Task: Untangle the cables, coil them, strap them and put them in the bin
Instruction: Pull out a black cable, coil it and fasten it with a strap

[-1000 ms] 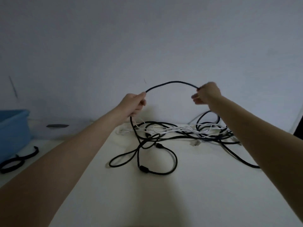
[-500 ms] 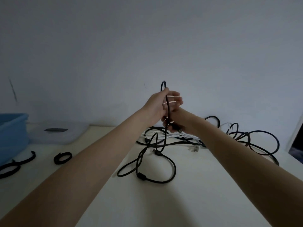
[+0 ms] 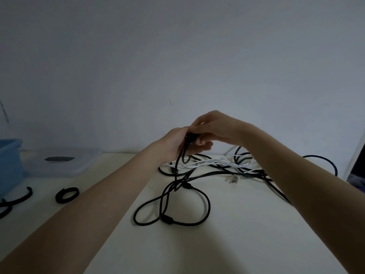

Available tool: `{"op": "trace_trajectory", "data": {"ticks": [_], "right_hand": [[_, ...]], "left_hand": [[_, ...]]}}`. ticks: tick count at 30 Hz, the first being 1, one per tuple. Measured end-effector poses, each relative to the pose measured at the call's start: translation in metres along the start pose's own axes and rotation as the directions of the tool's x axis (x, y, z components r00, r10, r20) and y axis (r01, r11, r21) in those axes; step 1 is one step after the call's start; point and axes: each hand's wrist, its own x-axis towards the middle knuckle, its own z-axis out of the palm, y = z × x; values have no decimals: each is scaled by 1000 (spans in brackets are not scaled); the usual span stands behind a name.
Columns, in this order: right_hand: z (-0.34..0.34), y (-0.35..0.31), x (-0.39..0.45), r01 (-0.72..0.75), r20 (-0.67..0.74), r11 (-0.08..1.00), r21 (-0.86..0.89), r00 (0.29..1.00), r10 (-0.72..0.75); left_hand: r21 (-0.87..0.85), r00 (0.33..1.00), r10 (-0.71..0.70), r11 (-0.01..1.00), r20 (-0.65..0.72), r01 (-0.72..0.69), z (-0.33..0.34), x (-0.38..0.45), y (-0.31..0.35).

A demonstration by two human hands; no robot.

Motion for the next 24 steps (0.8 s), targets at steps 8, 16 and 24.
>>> {"op": "trace_trajectory", "data": {"ticks": [8, 16, 24], "right_hand": [[-8, 24, 13, 100, -336, 855, 508, 937, 90], [15, 38, 7, -125, 77, 927, 353, 992, 104], [49, 60, 23, -76, 483, 926, -369, 836, 261]], "left_hand": [[72, 980, -140, 989, 143, 131, 3, -9, 8], [-306, 988, 135, 946, 80, -104, -10, 3, 37], [-303, 931, 359, 882, -65, -362, -15, -3, 111]]}}
